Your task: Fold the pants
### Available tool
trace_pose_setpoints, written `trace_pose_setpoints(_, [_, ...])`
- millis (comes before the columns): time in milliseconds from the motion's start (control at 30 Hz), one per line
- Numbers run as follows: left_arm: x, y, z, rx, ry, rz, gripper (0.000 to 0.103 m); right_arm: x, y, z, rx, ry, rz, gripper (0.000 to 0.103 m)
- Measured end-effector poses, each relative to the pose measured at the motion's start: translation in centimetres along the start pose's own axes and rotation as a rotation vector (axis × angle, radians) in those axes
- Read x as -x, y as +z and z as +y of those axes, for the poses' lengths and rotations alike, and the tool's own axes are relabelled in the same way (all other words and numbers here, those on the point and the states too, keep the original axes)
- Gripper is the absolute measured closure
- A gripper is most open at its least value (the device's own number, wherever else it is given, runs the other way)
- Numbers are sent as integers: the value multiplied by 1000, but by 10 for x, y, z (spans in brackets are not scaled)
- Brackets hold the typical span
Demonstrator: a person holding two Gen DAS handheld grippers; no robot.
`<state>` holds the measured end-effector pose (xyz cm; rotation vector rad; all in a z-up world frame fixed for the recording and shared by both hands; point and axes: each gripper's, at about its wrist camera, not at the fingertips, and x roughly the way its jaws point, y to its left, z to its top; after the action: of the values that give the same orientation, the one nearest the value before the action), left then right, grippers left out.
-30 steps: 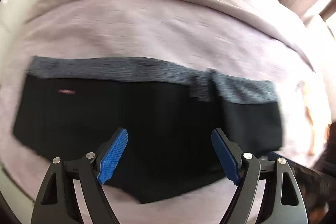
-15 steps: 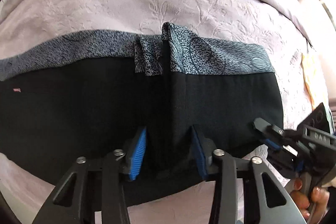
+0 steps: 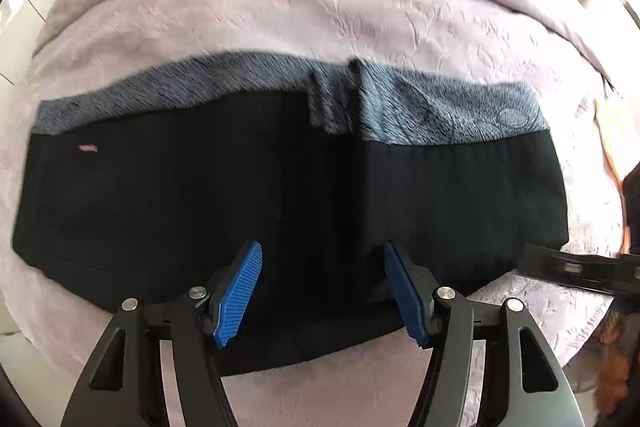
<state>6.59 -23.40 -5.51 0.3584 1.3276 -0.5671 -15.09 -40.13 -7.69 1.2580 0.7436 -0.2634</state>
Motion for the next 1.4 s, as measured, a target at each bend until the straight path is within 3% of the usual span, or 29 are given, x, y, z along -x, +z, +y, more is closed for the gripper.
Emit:
trace_pose_setpoints(33, [9,2,3,0,3,-16,38,12,2,5,42,10,-20,59])
trace_pose_setpoints(133, [29,16,-4,-10,-11,-74,38,51,22,2,96,-2,-139,59])
trace_pose_setpoints(267, [27,43,-31,-40,-56,-98,38,69,69,-42,17,-80,-230,59])
trace_pose_setpoints(333, [17,54,-48,-62,-55,-98,38,58,88,-68,-34,-65,-208,59])
trace_pose_setpoints(400, [0,63,-61,-82,-41,-76,38,44,97,-85,-70,0,-158,69])
trace_pose_setpoints(433, [-11,69,-65,-90,-16,-60,38,34,97,-87,-80,13,-130,73])
trace_pose_setpoints(533, [-28,60,-63,-101,53,-35,38,30,98,-70,-40,12,-118,73])
trace_pose_setpoints(633, [-34,52,-48,-84,50,-21,38,25,103,-57,29,-50,-99,73])
trace_pose_setpoints(700, [-35,51,-47,-90,50,-27,38,15,110,-53,37,-142,-88,73])
trace_pose_setpoints(800, [-39,50,-55,-110,97,-19,38,0,116,-48,68,-273,-76,58])
trace_pose_setpoints(933, [-29,44,-58,-77,96,13,38,8,107,-20,137,-360,-77,50])
trace_pose_setpoints(1000, [-20,40,-53,-58,105,34,38,12,96,-7,187,-406,-69,39])
trace_pose_setpoints(1033, [-15,35,-50,-46,107,41,33,16,90,-2,208,-416,-66,30])
trace_pose_setpoints(1067, [-11,31,-48,-34,111,44,15,18,86,2,222,-417,-62,25])
trace_pose_setpoints(1100, [-6,27,-47,-20,117,41,8,21,80,8,234,-418,-59,24])
trace_pose_setpoints(1300, [26,1,-44,44,136,42,5,36,41,16,266,-431,-20,20])
trace_pose_setpoints(1400, [40,-12,-50,73,175,63,5,40,28,23,294,-438,-14,10])
